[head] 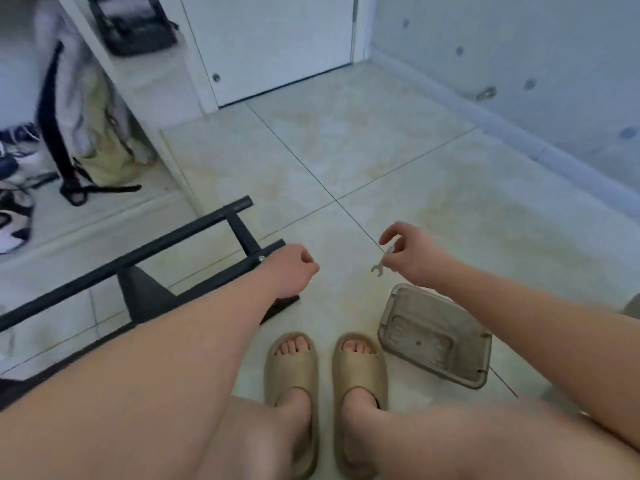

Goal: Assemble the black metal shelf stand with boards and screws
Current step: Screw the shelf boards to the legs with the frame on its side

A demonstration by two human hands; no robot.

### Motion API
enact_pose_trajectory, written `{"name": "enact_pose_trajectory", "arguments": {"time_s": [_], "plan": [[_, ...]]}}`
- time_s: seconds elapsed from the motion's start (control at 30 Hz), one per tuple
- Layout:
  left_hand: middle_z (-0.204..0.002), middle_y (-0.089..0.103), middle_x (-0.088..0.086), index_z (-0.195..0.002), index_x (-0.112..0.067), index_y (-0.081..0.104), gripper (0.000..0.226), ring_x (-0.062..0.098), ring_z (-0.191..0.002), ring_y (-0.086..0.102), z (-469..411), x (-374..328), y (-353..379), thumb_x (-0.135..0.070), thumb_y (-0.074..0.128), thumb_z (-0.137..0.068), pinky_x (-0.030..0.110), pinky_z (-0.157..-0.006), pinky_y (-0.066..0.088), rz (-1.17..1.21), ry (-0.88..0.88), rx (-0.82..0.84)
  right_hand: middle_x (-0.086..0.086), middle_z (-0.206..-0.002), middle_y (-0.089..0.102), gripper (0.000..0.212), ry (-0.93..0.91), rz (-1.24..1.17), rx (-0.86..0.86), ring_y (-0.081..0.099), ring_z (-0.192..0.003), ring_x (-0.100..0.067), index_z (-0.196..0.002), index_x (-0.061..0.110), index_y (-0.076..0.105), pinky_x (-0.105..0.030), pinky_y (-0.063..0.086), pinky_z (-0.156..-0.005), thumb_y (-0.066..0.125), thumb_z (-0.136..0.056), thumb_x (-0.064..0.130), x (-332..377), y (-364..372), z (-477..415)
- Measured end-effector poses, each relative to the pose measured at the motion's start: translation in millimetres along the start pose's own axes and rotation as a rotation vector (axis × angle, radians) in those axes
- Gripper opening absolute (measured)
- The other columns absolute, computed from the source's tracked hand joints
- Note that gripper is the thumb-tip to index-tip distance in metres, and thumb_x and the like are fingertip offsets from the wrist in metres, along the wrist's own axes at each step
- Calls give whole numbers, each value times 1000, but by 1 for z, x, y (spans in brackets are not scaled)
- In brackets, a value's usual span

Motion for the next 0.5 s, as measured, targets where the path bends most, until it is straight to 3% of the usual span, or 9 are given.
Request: {"name": "enact_pose_trajectory", "arguments": {"time_s": [0.1, 0.2, 0.3, 0.4, 0.5], "plan": [[-94, 70, 7, -90, -17, 64, 13, 18, -65, 62, 52, 14, -28, -26, 57, -96, 26, -67, 54, 258, -53, -99, -2, -67, 59, 16, -69, -118, -44, 53, -56, -17, -84, 20, 66, -26, 42, -55, 63, -87, 4, 59, -9, 43], [-90, 70, 2, -100, -16, 65, 14, 15, -61, 62, 102, 18, -49, -27, 56, -98, 29, -62, 51, 392, -72, -159, 0, -65, 64, 13, -95, -276, -110, 59, -62, -16, -75, 16, 67, -39, 54, -67, 71, -82, 6, 100, -13, 84], [-86, 70, -1, -95, -21, 64, 11, 14, -61, 60, 141, 18, -73, -27, 55, -97, 24, -58, 43, 466, -39, -214, -2, -66, 66, 14, -87, -377, -125, 60, -67, -20, -77, 10, 65, -41, 56, -74, 78, -79, 10, 124, -11, 111], [-85, 71, -3, -86, -26, 62, 11, 14, -63, 61, 168, 26, -95, -27, 57, -96, 21, -56, 43, 533, 0, -309, -4, -79, 63, 14, -87, -475, -99, 59, -70, -19, -96, 14, 67, -38, 53, -75, 71, -86, 5, 139, -2, 123], [-87, 72, -4, -91, -26, 64, 9, 13, -65, 62, 184, 48, -98, -28, 57, -96, 19, -52, 44, 565, -1, -359, -1, -80, 56, 37, -117, -504, -22, 55, -75, -18, -118, 23, 69, -35, 52, -83, 57, -91, 0, 156, 11, 126]]}}
Point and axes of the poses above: each hand's wrist, its own z-axis away from the middle knuckle, its own y-axis out of the palm, x = y × z, the point moved 3 cm from there along -z, towards the middle knuckle
